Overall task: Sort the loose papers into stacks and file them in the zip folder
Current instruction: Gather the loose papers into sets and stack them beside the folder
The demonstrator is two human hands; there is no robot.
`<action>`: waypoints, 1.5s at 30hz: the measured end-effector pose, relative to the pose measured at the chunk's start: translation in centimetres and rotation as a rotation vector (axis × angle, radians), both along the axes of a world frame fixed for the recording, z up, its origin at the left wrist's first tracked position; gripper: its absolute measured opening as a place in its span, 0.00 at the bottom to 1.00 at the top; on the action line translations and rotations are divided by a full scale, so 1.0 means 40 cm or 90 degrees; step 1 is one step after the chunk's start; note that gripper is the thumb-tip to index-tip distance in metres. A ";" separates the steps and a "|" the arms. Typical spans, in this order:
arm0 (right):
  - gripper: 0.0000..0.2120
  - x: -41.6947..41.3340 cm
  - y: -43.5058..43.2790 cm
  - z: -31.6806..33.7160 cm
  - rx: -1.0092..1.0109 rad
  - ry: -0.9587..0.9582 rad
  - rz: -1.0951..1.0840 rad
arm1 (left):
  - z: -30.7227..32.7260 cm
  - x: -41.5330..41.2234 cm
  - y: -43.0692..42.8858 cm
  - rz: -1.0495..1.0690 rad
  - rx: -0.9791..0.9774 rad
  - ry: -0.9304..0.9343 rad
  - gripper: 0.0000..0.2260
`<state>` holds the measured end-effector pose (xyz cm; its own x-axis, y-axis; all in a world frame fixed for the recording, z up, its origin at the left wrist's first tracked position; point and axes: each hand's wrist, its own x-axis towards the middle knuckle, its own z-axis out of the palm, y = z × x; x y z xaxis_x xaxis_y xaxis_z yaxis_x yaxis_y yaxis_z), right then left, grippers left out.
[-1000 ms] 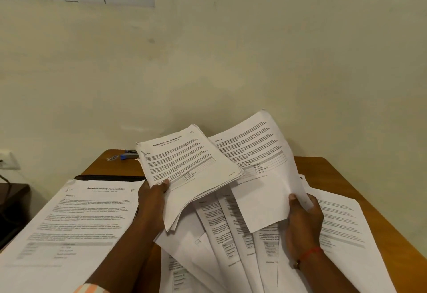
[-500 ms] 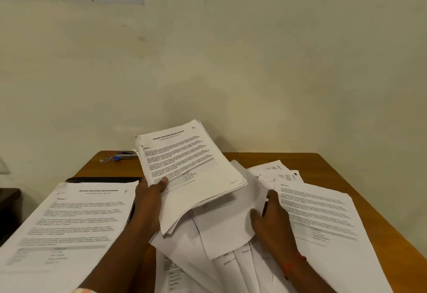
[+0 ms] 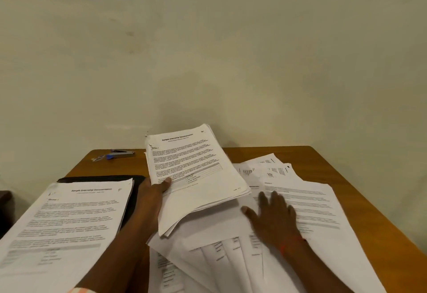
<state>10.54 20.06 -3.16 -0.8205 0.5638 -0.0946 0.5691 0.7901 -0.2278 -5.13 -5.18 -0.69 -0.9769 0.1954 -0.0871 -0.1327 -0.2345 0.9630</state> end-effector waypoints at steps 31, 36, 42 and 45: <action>0.23 0.022 -0.080 0.082 -0.068 0.265 0.030 | 0.020 0.016 0.004 0.022 -0.008 -0.007 0.17; 0.25 0.012 -0.029 0.060 -0.001 0.074 -0.031 | 0.016 0.001 0.004 0.065 0.021 -0.035 0.16; 0.28 0.003 0.032 0.042 0.052 0.071 -0.106 | -0.005 -0.018 -0.006 0.135 0.050 -0.056 0.17; 0.26 0.006 0.063 0.038 0.054 0.081 -0.137 | -0.005 -0.021 -0.004 0.165 0.057 -0.068 0.19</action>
<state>10.77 22.56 -1.63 -0.6827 0.7285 0.0566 0.6976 0.6729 -0.2462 -5.97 -5.35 -0.88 -0.9814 -0.0487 -0.1854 -0.1562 -0.3577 0.9207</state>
